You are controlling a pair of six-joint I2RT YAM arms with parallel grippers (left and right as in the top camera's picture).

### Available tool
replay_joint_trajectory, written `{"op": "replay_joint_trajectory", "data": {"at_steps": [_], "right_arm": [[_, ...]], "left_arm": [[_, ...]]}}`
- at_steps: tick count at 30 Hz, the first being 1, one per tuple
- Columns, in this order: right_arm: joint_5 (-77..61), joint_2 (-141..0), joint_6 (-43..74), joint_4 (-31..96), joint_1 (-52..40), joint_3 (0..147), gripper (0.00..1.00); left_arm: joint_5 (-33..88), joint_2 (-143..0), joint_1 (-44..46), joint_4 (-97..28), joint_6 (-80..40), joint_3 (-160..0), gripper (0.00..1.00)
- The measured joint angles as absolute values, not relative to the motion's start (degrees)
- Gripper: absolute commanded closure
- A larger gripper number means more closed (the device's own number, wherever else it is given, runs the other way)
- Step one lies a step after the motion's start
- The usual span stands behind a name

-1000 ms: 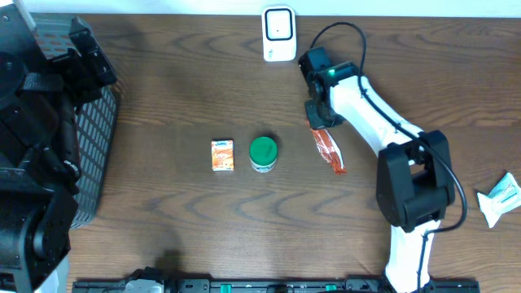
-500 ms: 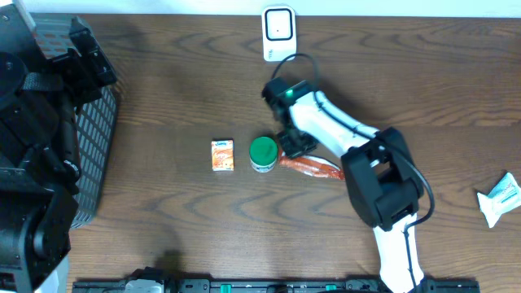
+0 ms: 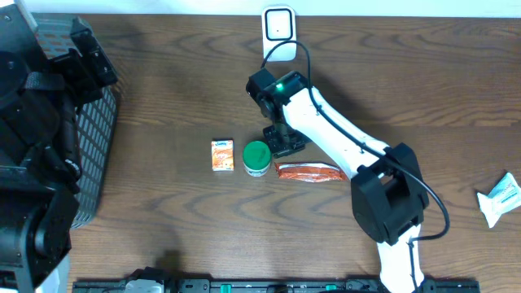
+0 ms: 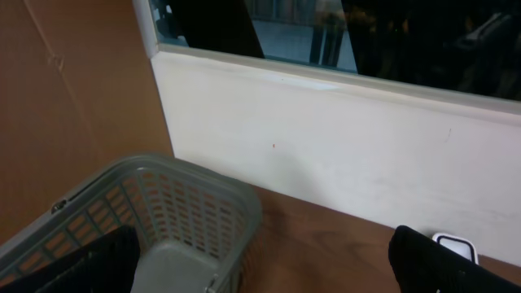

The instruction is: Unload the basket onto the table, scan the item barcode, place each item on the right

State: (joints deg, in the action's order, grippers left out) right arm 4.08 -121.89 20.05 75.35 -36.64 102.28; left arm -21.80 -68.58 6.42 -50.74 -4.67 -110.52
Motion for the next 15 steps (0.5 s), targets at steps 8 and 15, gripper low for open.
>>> {"op": "replay_joint_trajectory", "data": {"at_steps": [8,15], "right_arm": [[-0.3,-121.75,24.58,73.3,-36.67,98.63,0.99],[-4.19,-121.78,27.99,70.35,-36.86,89.62,0.99]], "left_arm": [[-21.8,-68.58,6.42,-50.74,-4.67,-110.32,0.02],[-21.8,-68.58,6.42,-50.72,-4.67,-110.32,0.02]]}}
